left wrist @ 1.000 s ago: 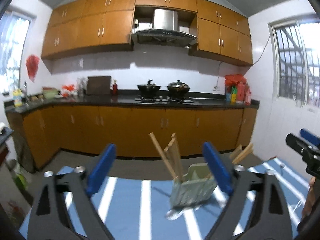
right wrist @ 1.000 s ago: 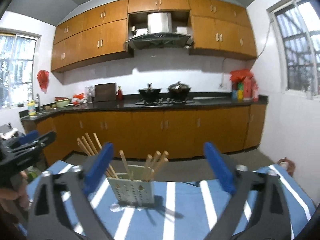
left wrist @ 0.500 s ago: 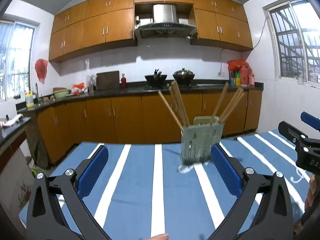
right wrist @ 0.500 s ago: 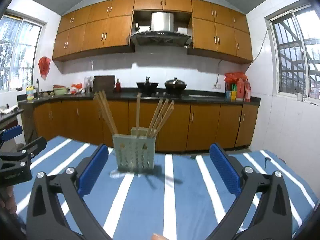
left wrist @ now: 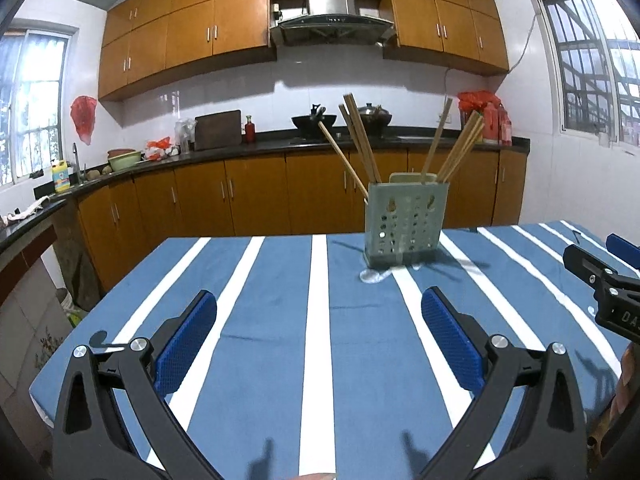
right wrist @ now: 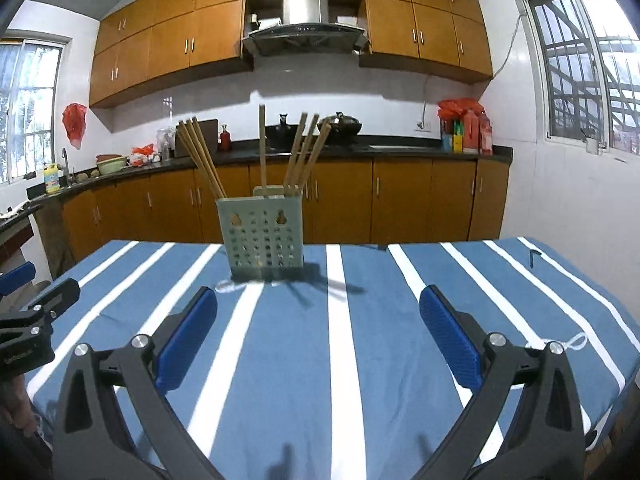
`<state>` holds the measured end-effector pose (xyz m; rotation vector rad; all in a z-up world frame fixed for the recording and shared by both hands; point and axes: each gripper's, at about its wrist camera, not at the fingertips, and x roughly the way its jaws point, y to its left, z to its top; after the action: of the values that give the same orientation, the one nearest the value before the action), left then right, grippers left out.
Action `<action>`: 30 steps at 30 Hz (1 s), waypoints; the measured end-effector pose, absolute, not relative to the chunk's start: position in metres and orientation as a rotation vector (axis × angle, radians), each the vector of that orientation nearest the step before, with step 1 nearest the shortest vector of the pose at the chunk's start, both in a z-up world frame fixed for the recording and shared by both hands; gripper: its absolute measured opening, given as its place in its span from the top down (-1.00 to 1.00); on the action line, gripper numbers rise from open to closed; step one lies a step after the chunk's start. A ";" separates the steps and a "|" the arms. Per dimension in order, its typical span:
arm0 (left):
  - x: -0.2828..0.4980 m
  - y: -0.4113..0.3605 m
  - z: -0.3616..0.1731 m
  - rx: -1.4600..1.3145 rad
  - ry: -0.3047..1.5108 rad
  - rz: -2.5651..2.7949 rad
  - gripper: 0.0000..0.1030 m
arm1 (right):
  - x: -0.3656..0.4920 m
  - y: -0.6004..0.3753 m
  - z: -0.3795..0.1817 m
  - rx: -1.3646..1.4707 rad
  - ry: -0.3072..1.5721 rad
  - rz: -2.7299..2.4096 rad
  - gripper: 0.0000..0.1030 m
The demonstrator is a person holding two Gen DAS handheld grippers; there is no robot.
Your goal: Organize utensils
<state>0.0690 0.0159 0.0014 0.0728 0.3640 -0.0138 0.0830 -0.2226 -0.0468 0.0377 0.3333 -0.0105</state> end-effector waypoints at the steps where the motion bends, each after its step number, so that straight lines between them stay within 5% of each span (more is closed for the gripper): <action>1: 0.070 0.016 0.000 0.074 0.372 -0.014 -0.97 | 0.082 -0.223 -0.049 0.035 0.337 -0.012 -0.92; 30: 0.068 0.018 -0.016 0.060 0.406 -0.021 -0.97 | 0.084 -0.216 -0.060 0.027 0.363 -0.019 -0.92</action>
<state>0.0679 0.0182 -0.0163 0.0601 0.4065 -0.0215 0.0841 -0.2160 -0.0598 0.0266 0.3630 -0.0188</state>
